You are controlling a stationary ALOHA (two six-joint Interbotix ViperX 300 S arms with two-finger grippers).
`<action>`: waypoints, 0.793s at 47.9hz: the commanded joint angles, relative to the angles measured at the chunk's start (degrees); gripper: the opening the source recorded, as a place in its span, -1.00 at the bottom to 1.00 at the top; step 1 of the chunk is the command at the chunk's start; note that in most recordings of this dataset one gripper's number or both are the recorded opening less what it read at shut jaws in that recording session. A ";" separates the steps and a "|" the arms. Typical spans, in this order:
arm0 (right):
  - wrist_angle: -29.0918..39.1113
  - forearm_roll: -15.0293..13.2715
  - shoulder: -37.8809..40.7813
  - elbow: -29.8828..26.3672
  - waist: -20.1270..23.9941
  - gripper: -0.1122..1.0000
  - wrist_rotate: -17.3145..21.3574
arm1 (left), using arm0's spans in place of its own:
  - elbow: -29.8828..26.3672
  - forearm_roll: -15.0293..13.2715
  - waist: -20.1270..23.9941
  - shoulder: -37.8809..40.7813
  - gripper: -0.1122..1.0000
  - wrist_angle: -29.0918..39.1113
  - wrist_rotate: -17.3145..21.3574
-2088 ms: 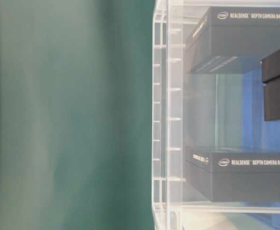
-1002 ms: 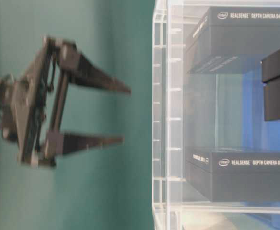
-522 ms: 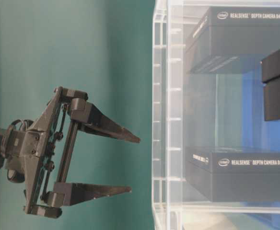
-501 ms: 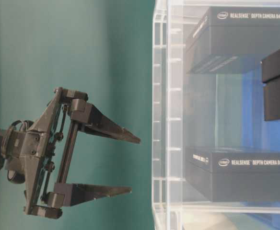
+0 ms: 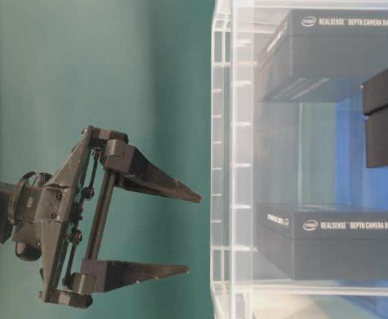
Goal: Take the box out of the case with the right arm.
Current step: 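Move the open right gripper over the left black box in the case, then lower the right gripper around the left box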
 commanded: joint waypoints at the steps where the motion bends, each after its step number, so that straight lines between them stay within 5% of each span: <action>1: -0.97 -0.26 -1.14 -1.41 -0.09 0.89 -0.62 | -1.49 0.09 -0.09 0.26 -0.76 -0.18 -0.09; 38: -1.41 -0.70 -0.53 -1.32 -0.09 0.91 -0.35 | -1.49 0.09 -0.18 0.35 -0.76 -0.18 0.00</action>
